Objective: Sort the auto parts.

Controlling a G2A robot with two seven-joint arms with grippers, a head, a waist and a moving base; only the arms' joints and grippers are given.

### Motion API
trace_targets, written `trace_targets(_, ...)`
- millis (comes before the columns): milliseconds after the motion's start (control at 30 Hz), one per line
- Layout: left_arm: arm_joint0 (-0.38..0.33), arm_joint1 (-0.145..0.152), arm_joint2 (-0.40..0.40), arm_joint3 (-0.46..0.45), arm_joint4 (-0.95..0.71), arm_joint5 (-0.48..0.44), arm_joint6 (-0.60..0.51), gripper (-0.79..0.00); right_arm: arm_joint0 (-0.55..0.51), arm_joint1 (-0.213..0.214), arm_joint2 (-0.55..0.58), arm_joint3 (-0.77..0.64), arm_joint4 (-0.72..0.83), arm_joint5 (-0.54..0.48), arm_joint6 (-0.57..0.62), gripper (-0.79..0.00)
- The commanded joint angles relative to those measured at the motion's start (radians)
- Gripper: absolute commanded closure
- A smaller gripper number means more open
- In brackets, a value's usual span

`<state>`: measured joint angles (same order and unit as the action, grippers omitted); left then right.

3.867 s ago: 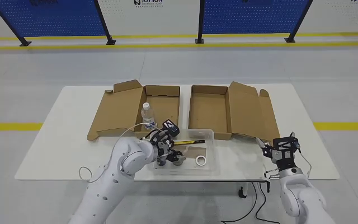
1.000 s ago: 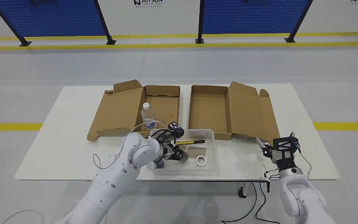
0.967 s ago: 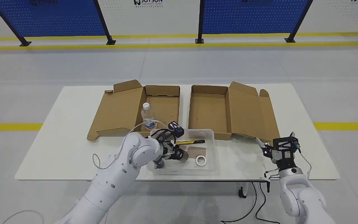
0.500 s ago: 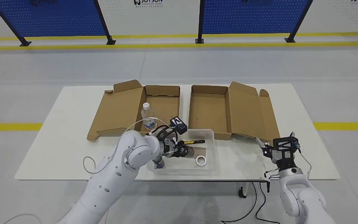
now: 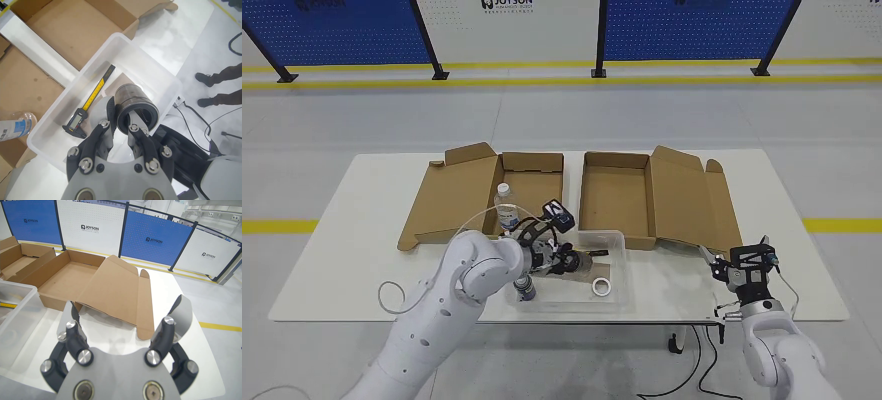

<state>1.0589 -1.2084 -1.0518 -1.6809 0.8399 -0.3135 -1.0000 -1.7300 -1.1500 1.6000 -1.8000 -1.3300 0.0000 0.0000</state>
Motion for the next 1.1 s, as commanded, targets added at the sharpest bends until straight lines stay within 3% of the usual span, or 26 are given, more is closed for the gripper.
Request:
trace_targets(0, 0.002, 0.002, -0.017, -0.009, -0.004, 0.017, 0.03, 0.0, 0.0, 0.0, 0.0, 0.0, 0.0, 0.0, 0.0, -0.785)
trace_targets(233, -0.003, 0.006, -0.066, -0.01, 0.022, 0.073, 0.142, 0.0, 0.0, 0.0, 0.0, 0.0, 0.0, 0.0, 0.0, -0.785)
trace_targets(400, -0.044, 0.001, -0.048, 0.039, 0.078, 0.107, 0.167, 0.0, 0.0, 0.0, 0.0, 0.0, 0.0, 0.0, 0.0, -0.785)
trace_targets(1067, -0.242, -0.051, 0.081, 0.42, 0.12, 0.201, 0.2, 0.0, 0.0, 0.0, 0.0, 0.0, 0.0, 0.0, 0.0, -0.785)
